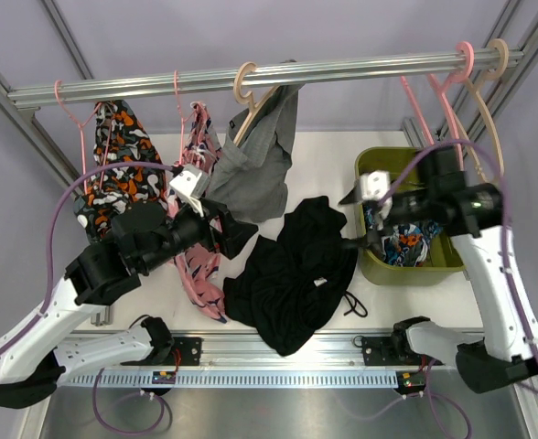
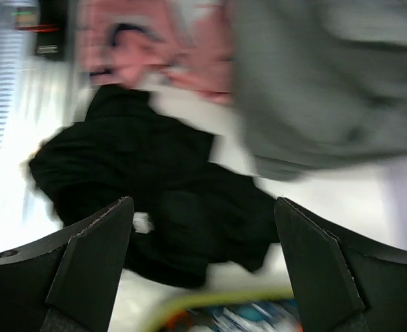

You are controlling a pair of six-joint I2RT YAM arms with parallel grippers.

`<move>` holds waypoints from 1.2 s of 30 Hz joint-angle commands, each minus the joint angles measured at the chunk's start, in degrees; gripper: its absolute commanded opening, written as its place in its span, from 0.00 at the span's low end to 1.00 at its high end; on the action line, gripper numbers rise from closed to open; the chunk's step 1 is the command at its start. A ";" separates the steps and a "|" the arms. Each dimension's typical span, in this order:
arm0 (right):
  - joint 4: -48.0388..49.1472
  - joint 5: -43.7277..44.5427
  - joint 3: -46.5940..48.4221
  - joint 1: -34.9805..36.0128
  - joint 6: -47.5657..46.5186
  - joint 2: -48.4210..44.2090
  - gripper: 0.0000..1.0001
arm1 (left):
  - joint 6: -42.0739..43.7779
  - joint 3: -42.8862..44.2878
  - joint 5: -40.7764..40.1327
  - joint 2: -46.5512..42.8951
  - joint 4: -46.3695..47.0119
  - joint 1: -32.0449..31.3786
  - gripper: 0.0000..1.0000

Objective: Remove the shorts from the hanger

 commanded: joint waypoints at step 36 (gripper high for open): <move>26.09 36.65 -22.53 30.84 27.60 32.26 0.00 | -7.93 -8.97 -2.84 -9.69 0.80 -0.52 0.99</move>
